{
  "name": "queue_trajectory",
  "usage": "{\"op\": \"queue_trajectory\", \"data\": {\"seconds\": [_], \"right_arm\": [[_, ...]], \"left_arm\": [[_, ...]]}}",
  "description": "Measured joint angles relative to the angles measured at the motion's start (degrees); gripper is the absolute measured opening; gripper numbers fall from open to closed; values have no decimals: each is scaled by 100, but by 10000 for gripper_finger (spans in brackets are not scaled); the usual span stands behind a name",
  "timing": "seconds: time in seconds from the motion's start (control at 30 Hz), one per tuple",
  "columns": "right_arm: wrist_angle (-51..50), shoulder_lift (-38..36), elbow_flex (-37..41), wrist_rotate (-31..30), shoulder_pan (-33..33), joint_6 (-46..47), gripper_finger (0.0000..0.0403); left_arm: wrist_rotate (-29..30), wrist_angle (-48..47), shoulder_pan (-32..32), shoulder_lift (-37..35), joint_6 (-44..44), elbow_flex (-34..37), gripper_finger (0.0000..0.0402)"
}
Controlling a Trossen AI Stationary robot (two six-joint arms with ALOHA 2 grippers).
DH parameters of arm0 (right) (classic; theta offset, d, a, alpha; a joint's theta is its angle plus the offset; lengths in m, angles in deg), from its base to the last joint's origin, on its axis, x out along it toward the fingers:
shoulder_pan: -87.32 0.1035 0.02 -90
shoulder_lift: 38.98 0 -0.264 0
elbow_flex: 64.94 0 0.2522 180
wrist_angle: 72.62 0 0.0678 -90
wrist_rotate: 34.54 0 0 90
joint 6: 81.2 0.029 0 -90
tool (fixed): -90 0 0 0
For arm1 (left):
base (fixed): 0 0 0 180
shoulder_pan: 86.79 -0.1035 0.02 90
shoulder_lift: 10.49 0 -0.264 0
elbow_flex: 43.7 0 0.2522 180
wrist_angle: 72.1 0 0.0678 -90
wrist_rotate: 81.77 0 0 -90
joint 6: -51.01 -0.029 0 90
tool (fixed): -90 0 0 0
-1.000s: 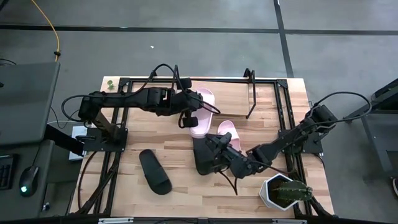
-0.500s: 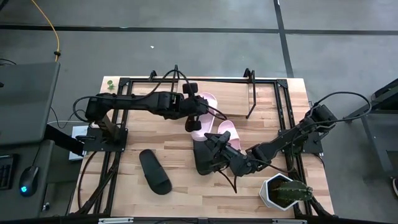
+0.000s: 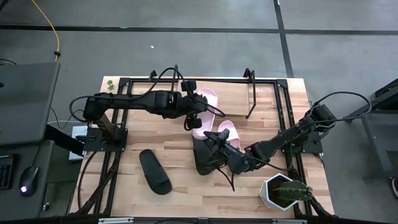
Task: Pick and place slides into the shelf
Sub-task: Put the left pink slide on the shelf
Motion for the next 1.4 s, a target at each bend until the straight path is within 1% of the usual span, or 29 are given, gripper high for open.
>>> {"op": "queue_trajectory", "data": {"seconds": [0.13, 0.37, 0.6, 0.7, 0.77, 0.87, 1.1, 1.2, 1.27, 1.4], "right_arm": [[-4, 0, 0, 22, -33, 57, 236], [-265, 0, 0, 151, -186, 340, 236], [-264, 0, 0, 153, -267, 407, 236], [-263, 0, 0, 165, -264, 515, 228], [-262, 0, 0, 172, -272, 604, 214], [-261, 0, 0, 172, -274, 683, 183], [-275, 0, 4, 185, -275, 767, 84], [-279, 2, 4, 188, -273, 767, 51], [-280, 2, 4, 188, -273, 767, 42], [-275, 2, 4, 188, -273, 820, 47]], "left_arm": [[-158, 43, -4, 0, 3, 0, 8], [-220, 41, -4, 0, 8, 0, 8], [-237, 46, -4, 0, 7, 0, 8], [-237, 46, -4, 0, 4, 0, 8], [-237, 50, -4, 0, 4, 0, 8], [-237, 71, -4, 0, 2, 0, 8], [-242, 78, -4, 0, 1, -2, 8], [-242, 78, -4, -2, -13, -2, 8], [-239, 78, -4, -4, -66, -2, 8], [-238, 81, -4, -4, -74, -2, 23]]}}
